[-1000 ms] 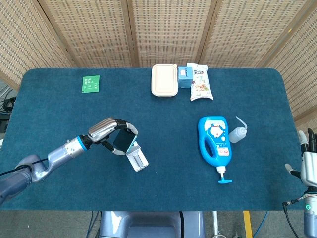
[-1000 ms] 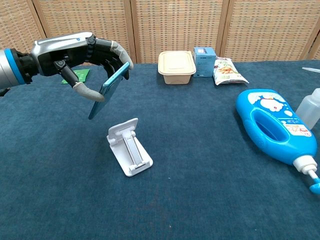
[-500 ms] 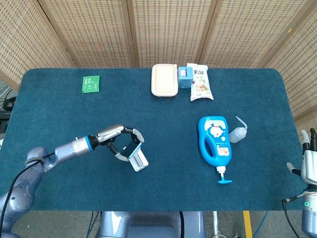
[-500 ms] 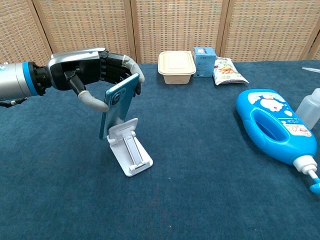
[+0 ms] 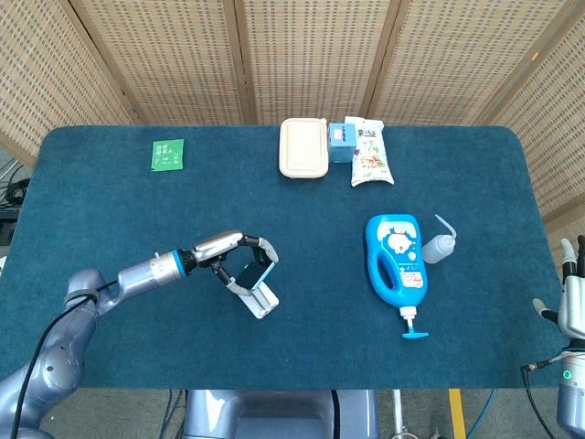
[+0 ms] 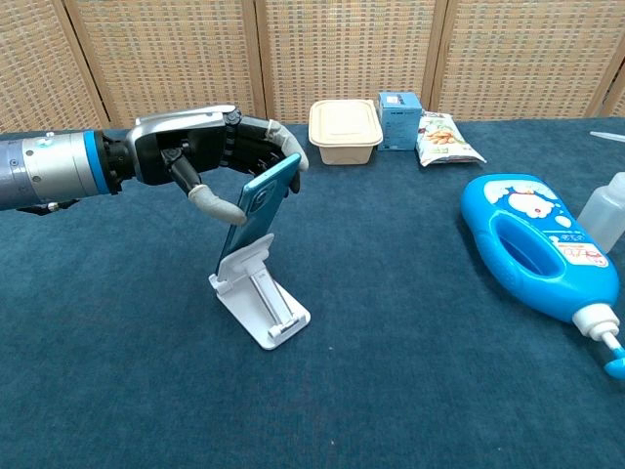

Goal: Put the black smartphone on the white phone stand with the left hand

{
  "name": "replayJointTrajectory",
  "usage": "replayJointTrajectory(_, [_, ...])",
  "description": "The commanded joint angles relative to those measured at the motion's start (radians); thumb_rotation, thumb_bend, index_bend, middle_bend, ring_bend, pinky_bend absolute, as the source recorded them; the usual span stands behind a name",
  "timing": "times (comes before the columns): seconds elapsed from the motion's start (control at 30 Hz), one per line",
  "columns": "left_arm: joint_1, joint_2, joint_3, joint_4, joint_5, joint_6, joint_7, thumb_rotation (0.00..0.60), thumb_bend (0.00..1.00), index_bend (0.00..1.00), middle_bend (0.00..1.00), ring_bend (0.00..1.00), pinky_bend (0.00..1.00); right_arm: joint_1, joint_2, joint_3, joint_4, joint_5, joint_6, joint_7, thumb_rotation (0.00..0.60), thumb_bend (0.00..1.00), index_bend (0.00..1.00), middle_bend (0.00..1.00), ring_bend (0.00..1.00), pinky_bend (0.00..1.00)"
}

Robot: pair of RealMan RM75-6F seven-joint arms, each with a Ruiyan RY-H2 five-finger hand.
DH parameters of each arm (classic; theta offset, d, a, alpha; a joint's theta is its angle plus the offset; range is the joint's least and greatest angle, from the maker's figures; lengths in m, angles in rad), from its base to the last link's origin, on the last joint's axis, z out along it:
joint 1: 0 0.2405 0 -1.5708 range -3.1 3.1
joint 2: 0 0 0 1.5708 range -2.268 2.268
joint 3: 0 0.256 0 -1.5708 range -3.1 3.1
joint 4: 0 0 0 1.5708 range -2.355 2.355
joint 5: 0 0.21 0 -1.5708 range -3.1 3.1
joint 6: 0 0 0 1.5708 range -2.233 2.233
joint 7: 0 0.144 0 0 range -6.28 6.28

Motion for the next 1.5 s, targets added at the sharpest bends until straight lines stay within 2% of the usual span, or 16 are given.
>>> replayJointTrajectory(0.03, [0.007,-0.01,0.001,0.009,-0.012,0.0,-0.013,0.6,0.19,0.47,0.44,0.45,0.39,0.0,0.0,0.0,-0.001,0.001,0.0,-0.001,0.6,0.1,0.0,0.0,0.0,0.0])
replayJointTrajectory(0.67, [0.052,-0.037,0.028,0.047,-0.035,-0.027,-0.041,0.6,0.17,0.47,0.44,0.44,0.39,0.002,-0.002,-0.001,-0.004,0.002,0.007,-0.014,0.6,0.1,0.0,0.0,0.0,0.0])
replayJointTrajectory(0.73, [0.053,-0.038,0.03,0.049,-0.035,-0.029,-0.043,0.6,0.16,0.47,0.43,0.42,0.39,0.003,-0.003,-0.001,-0.004,0.003,0.007,-0.015,0.6,0.1,0.0,0.0,0.0,0.0])
replayJointTrajectory(0.77, [0.054,-0.038,0.031,0.05,-0.036,-0.03,-0.042,0.6,0.16,0.44,0.4,0.39,0.39,0.003,-0.003,-0.001,-0.004,0.003,0.006,-0.016,0.6,0.1,0.0,0.0,0.0,0.0])
replayJointTrajectory(0.8, [0.056,-0.039,0.033,0.051,-0.036,-0.03,-0.042,0.6,0.14,0.38,0.31,0.31,0.38,0.004,-0.004,-0.001,-0.004,0.004,0.006,-0.018,0.6,0.1,0.0,0.0,0.0,0.0])
replayJointTrajectory(0.83, [0.059,-0.039,0.035,0.051,-0.035,-0.028,-0.041,0.6,0.12,0.29,0.2,0.21,0.34,0.005,-0.004,-0.001,-0.003,0.004,0.005,-0.019,0.6,0.1,0.0,0.0,0.0,0.0])
replayJointTrajectory(0.9, [0.065,-0.039,0.036,0.052,-0.037,-0.021,-0.041,0.6,0.09,0.14,0.04,0.06,0.25,0.006,-0.006,-0.001,-0.002,0.005,0.004,-0.021,0.6,0.1,0.0,0.0,0.0,0.0])
replayJointTrajectory(0.93, [0.066,-0.039,0.033,0.053,-0.041,-0.017,-0.04,0.6,0.07,0.08,0.01,0.02,0.2,0.006,-0.006,-0.001,-0.002,0.005,0.003,-0.021,0.6,0.1,0.0,0.0,0.0,0.0])
replayJointTrajectory(1.03, [0.084,-0.039,0.017,0.057,-0.061,0.007,-0.025,0.6,0.04,0.01,0.0,0.0,0.15,0.006,-0.006,-0.002,-0.004,0.004,0.005,-0.022,0.6,0.1,0.0,0.0,0.0,0.0])
replayJointTrajectory(1.27, [0.075,-0.028,-0.021,0.038,-0.099,0.06,-0.003,0.6,0.02,0.0,0.0,0.0,0.12,0.002,0.001,-0.007,-0.021,-0.01,0.014,-0.014,0.6,0.1,0.0,0.0,0.0,0.0])
replayJointTrajectory(1.37, [0.059,-0.003,-0.051,0.025,-0.123,0.104,0.053,0.6,0.02,0.0,0.0,0.0,0.11,-0.001,0.008,-0.012,-0.032,-0.024,0.017,-0.002,0.6,0.1,0.0,0.0,0.0,0.0])
replayJointTrajectory(1.5, [0.04,0.047,-0.081,-0.005,-0.149,0.107,0.181,0.6,0.01,0.0,0.0,0.0,0.08,-0.004,0.016,-0.022,-0.042,-0.044,0.018,0.015,0.6,0.1,0.0,0.0,0.0,0.0])
